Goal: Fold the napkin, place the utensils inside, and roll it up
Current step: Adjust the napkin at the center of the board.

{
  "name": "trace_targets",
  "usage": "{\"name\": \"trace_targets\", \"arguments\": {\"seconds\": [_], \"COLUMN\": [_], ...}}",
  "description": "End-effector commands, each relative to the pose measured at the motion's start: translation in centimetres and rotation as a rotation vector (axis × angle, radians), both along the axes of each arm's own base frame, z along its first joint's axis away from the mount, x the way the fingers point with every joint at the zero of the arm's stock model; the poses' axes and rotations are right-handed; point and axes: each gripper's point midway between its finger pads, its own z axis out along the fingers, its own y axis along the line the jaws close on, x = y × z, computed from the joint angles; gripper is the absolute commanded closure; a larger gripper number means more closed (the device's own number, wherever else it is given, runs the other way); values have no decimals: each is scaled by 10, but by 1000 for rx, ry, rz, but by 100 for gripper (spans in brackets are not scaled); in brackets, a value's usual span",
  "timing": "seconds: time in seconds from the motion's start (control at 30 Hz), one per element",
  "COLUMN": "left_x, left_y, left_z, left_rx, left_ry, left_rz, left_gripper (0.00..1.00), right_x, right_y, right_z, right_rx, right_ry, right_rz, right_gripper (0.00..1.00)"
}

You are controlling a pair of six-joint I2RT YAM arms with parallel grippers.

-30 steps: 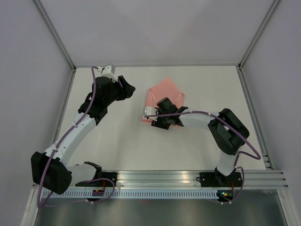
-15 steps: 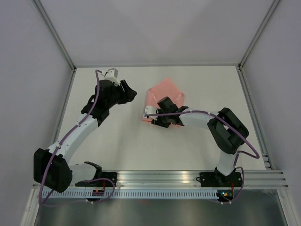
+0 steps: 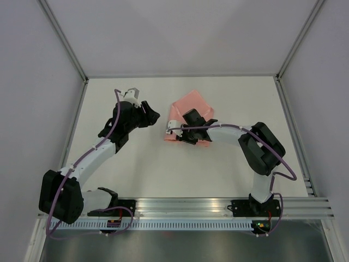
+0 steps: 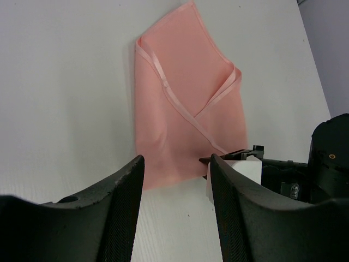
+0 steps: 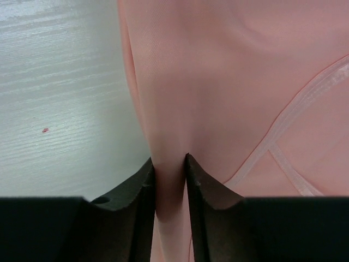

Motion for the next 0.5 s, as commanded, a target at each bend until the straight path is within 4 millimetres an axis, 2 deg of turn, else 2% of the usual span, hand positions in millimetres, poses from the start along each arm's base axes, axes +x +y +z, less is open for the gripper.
{"name": "trace_targets", "arguments": {"seconds": [0.0, 0.17, 0.23, 0.27, 0.33, 0.37, 0.43, 0.47], "left_x": [1, -7, -7, -10, -11, -15, -17, -20], "left_y": [-4, -4, -5, -5, -5, -8, -13, -13], "left_z": [18, 4, 5, -2, 1, -7, -4, -10], "left_rx": [-18, -25, -37, -36, -49, -45, -43, -33], "left_ry": [-107, -125, -157, -152, -190, -184, -223, -223], "left_rz": [-28, -42, -46, -48, -48, -56, -68, -67], "left_gripper": [42, 42, 42, 42, 42, 42, 42, 43], "right_x": [-18, -23, -24, -27, -28, -32, -32, -32], "right_y": [-10, -14, -17, -18, -20, -22, -21, -21], "right_z": [-23, -28, -30, -31, -33, -35, -34, -32], "right_rx": [-56, -68, -72, -79, -78, -87, -74, -72], "right_ry": [114, 169, 189, 204, 229, 250, 278, 294], "right_rz": [29, 36, 39, 46, 45, 49, 50, 51], "right_gripper": [69, 75, 76, 77, 78, 80, 82, 82]}}
